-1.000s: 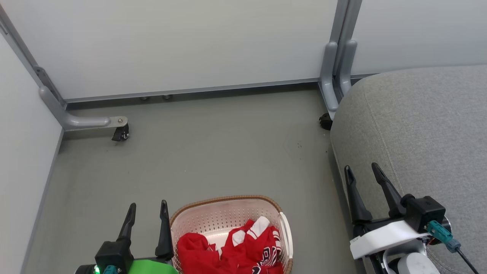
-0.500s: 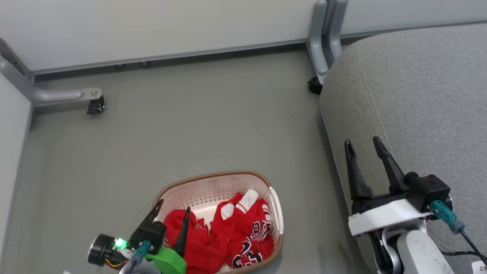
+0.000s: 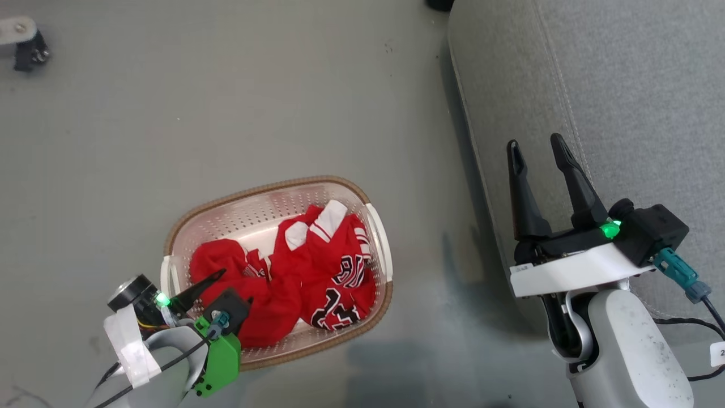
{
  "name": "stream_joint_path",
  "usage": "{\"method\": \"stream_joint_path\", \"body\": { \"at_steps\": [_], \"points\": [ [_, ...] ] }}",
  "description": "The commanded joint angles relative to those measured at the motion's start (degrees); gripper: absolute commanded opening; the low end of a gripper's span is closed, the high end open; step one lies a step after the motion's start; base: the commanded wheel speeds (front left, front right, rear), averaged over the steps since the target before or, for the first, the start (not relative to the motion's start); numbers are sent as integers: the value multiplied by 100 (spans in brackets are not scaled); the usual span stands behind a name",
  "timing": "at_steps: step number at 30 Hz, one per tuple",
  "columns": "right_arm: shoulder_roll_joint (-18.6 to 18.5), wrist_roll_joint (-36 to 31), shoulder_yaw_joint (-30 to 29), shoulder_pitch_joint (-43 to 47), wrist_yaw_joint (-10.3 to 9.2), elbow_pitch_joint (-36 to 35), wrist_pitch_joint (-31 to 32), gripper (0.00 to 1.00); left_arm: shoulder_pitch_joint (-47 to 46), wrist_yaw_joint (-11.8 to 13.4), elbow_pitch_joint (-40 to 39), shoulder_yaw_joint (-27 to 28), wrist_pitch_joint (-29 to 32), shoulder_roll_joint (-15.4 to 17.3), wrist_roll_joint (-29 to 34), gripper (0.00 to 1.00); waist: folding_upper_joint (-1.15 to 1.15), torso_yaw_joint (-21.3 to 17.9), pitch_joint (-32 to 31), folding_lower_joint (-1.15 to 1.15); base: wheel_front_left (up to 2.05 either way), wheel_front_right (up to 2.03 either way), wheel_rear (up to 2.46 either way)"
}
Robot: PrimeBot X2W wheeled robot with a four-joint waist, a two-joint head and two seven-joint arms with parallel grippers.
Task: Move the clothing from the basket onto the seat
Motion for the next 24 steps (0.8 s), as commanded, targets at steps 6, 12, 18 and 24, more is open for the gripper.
{"method": "stream_joint_path", "body": {
  "at_steps": [6,12,18,24],
  "points": [
    [6,185,111,-209,0,-81,-18,100,-649,-13,517,-1072,4,396,-294,100,0,-944,1384,-1,0,0,0],
    [6,411,243,-327,0,-150,-18,100,-1168,-13,1062,-2209,4,736,-623,100,0,-1238,1795,-1,0,0,0],
    [5,630,448,-427,0,-178,-18,100,-1643,-13,1515,-2928,51,974,-986,100,0,-1474,2124,-1,0,0,0],
    [6,793,454,-451,0,-148,-18,100,-1875,-13,1706,-3363,359,1134,-1151,100,0,-1688,2307,-1,0,0,0]
  ]
}}
